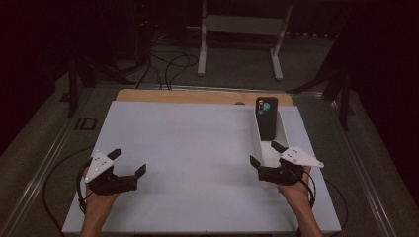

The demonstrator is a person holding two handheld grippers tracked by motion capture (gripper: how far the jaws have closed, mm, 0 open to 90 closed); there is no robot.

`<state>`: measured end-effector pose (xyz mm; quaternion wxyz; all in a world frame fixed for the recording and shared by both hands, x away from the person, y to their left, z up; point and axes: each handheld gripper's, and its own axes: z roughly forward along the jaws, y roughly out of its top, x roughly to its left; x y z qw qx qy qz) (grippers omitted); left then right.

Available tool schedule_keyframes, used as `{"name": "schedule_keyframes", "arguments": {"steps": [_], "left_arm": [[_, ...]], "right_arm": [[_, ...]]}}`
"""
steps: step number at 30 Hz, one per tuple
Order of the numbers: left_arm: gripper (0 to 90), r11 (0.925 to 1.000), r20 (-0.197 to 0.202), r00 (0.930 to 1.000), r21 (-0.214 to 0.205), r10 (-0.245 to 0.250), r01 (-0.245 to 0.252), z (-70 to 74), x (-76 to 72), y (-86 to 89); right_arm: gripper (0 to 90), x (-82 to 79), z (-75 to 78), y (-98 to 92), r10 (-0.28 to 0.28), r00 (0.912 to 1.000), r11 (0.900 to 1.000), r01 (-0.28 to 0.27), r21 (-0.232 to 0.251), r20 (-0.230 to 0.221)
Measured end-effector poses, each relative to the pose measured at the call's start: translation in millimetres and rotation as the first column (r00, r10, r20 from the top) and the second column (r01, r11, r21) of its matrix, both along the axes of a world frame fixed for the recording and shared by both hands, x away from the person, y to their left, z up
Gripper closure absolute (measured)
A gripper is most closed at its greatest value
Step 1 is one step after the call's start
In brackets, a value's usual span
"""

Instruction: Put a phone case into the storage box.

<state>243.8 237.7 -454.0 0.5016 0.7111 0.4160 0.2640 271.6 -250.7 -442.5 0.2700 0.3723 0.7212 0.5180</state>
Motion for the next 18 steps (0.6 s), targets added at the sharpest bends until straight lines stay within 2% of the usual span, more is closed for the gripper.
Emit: {"name": "schedule_keyframes", "arguments": {"steps": [6,13,18], "left_arm": [[0.2,0.9999,0.000,1.0000,0.013,0.007,-0.007,-3.4,-1.0,-1.6],[0.2,0.9996,0.000,1.0000,0.027,0.008,-0.008,-8.4,-1.9,-3.3],[0.2,0.9996,-0.003,1.0000,0.027,0.007,-0.006,-12.1,-2.2,-4.1]], "right_arm": [[9.2,-8.4,-11.0,-2.4,0.025,0.9997,0.9986,-0.025,0.047,0.008],[9.2,-11.3,-17.3,-4.0,0.025,0.9993,0.9974,-0.027,0.067,0.026],[9.2,-16.0,-20.9,-4.4,0.030,0.9990,0.9976,-0.032,0.062,0.034]]}}
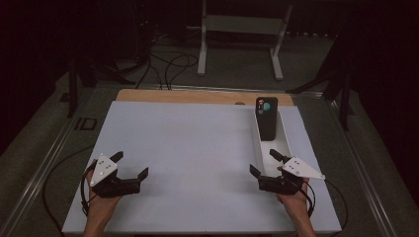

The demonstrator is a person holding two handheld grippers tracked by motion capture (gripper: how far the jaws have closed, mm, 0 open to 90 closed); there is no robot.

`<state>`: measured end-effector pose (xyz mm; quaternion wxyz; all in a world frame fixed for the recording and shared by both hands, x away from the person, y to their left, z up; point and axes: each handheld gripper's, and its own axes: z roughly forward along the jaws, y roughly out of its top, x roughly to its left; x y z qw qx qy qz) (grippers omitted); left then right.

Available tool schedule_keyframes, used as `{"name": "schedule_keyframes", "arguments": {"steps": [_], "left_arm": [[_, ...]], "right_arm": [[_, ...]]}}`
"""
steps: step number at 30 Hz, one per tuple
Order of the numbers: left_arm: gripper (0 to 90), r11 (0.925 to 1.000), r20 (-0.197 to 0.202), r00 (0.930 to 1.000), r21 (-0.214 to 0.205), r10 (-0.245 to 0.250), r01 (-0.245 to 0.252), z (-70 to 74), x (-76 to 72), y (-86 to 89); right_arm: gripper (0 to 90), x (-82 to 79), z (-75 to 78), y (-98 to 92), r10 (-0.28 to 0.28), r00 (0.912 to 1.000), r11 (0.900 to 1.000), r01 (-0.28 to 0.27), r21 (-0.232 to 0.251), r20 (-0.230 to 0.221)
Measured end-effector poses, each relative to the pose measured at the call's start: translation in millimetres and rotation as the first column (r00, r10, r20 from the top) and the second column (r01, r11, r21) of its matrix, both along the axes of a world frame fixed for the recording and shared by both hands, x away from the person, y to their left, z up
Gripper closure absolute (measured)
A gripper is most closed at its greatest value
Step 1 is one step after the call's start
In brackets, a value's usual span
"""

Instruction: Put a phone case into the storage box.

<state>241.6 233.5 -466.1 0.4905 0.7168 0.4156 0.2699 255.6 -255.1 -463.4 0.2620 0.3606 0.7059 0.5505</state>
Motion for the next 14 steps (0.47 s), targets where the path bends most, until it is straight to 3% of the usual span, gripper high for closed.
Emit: {"name": "schedule_keyframes", "arguments": {"steps": [14], "left_arm": [[0.2,0.9994,0.022,0.9993,0.014,0.031,-0.031,-2.6,-4.6,-3.5]], "right_arm": [[9.2,-8.9,-5.9,-7.4,-0.026,0.9996,0.9996,0.026,0.006,0.006]]}}
